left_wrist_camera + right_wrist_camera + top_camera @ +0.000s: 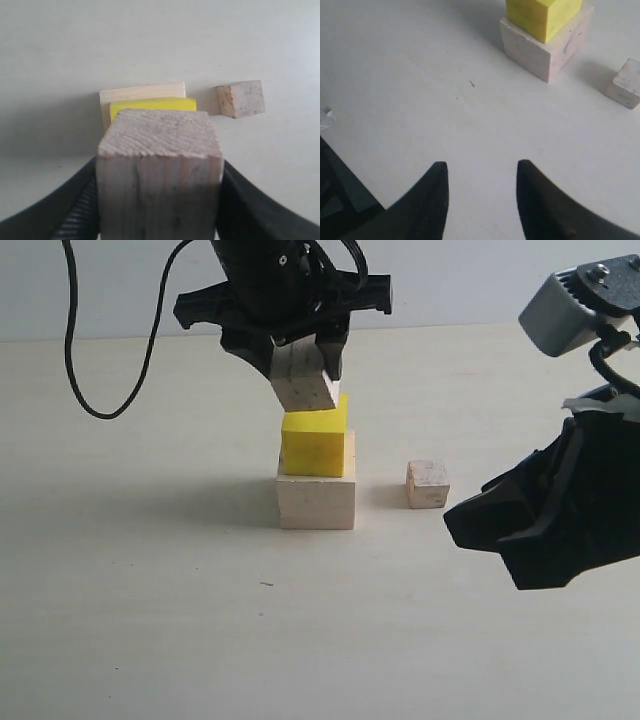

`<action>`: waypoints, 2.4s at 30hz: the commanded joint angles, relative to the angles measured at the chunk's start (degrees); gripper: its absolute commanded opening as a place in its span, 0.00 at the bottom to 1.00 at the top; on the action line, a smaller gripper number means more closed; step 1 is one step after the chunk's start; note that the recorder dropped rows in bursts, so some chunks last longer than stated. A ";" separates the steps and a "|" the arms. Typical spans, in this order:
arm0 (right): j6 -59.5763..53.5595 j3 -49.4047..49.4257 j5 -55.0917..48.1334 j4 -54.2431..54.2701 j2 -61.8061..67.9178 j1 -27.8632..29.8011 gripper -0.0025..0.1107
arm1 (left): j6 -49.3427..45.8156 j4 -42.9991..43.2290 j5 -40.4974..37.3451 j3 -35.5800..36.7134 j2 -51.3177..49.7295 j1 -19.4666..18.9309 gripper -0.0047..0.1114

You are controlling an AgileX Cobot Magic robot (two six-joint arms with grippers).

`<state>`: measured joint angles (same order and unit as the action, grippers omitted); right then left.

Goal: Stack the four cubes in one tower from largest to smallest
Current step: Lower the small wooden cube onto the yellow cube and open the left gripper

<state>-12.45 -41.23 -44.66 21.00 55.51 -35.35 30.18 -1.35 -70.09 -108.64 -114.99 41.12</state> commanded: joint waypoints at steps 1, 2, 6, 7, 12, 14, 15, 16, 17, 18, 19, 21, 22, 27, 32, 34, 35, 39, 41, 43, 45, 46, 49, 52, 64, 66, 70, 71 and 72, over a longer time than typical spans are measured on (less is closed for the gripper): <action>0.04 0.23 0.45 0.00 -0.17 0.36 0.40 | 0.45 0.57 0.13 0.10 0.32 0.13 0.05; 0.04 0.23 0.45 0.00 -0.17 0.36 0.40 | 0.45 0.57 0.13 0.10 0.32 0.13 0.05; 0.04 0.23 0.45 0.00 -0.17 0.36 0.40 | 0.45 0.57 0.13 0.10 0.32 0.13 0.05; 0.04 0.23 0.45 0.00 -0.17 0.36 0.40 | 0.45 0.57 0.13 0.10 0.32 0.13 0.05; 0.04 0.23 0.45 0.00 -0.17 0.36 0.40 | 0.33 0.35 0.13 0.10 0.32 0.24 0.05; 0.04 0.23 0.45 0.00 -0.17 0.36 0.40 | 0.24 0.35 0.13 0.10 0.32 0.32 0.05; 0.04 0.23 0.45 0.00 -0.17 0.36 0.40 | 0.24 0.24 0.13 0.10 0.32 0.50 0.05; 0.04 0.23 0.45 0.00 -0.17 0.36 0.40 | 0.24 0.24 0.13 0.10 0.32 0.62 0.05; 0.04 0.23 0.45 0.00 -0.17 0.36 0.40 | 0.24 0.24 0.13 0.10 0.32 0.77 0.05; 0.04 0.23 0.45 0.00 -0.17 0.36 0.40 | 0.24 0.24 0.13 0.10 0.32 0.90 0.05; 0.04 0.23 0.45 0.00 -0.17 0.36 0.40 | 0.24 0.40 0.13 0.10 0.32 0.91 0.05; 0.04 0.23 0.45 0.00 -0.17 0.36 0.40 | 0.24 0.40 0.13 0.10 0.32 0.91 0.05; 0.04 0.23 0.45 0.00 -0.17 0.36 0.40 | 0.24 0.63 0.13 0.10 0.32 0.91 0.05; 0.04 0.23 0.45 0.00 -0.17 0.36 0.40 | 0.24 0.72 0.13 0.10 0.32 0.91 0.05; 0.04 0.23 0.45 0.00 -0.17 0.36 0.40 | 0.24 0.86 0.13 0.10 0.32 0.91 0.05; 0.04 0.23 0.45 0.00 -0.17 0.36 0.40 | 0.24 0.86 0.13 0.10 -0.10 0.91 0.05; 0.04 0.23 0.45 0.00 -0.17 0.36 0.40 | 0.05 0.86 0.13 0.10 -0.31 0.91 0.05; -0.03 0.23 0.31 0.00 -0.17 0.36 0.40 | -0.01 0.86 0.13 0.10 -1.68 0.91 0.05; -0.03 0.23 0.31 0.00 -0.17 0.36 0.40 | -0.01 0.86 0.13 0.10 -2.05 0.91 0.05; -0.03 0.23 0.31 0.00 -0.17 0.36 0.40 | -0.01 0.96 0.13 0.10 -2.03 0.91 0.05; -0.03 0.23 0.31 0.00 -0.17 0.36 0.40 | -0.01 0.96 0.13 0.10 -2.03 0.91 0.05; -0.03 0.23 0.31 0.00 -0.17 0.36 0.40 | -0.01 0.96 0.13 0.10 -2.03 0.91 0.05; -0.03 0.23 0.31 0.00 -0.17 0.36 0.40 | -0.01 1.82 0.13 0.10 -2.03 0.91 0.07; -0.03 0.23 0.31 0.00 -0.17 0.36 0.40 | -0.19 2.14 0.13 0.10 -2.03 0.91 0.18; -0.03 0.23 0.31 0.00 -0.17 0.36 0.40 | -0.74 1.35 0.13 0.10 -2.03 0.91 0.78; -0.03 0.23 0.31 0.00 -0.17 0.36 0.40 | -0.74 0.63 0.13 0.10 -2.03 0.91 0.78; -0.03 0.23 0.19 0.00 -0.17 0.36 0.40 | -0.63 0.36 0.13 0.10 -1.16 0.91 0.72; -0.03 0.23 0.19 0.00 -0.17 0.36 0.40 | -0.63 0.36 0.13 0.10 -1.00 0.91 0.69; -0.03 0.23 0.19 0.00 -0.17 0.36 0.40 | -0.63 0.20 0.13 0.10 -0.90 0.91 0.67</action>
<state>-12.45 -41.23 -44.66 21.00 55.51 -35.35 29.42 -0.57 -70.07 -108.64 -116.88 41.80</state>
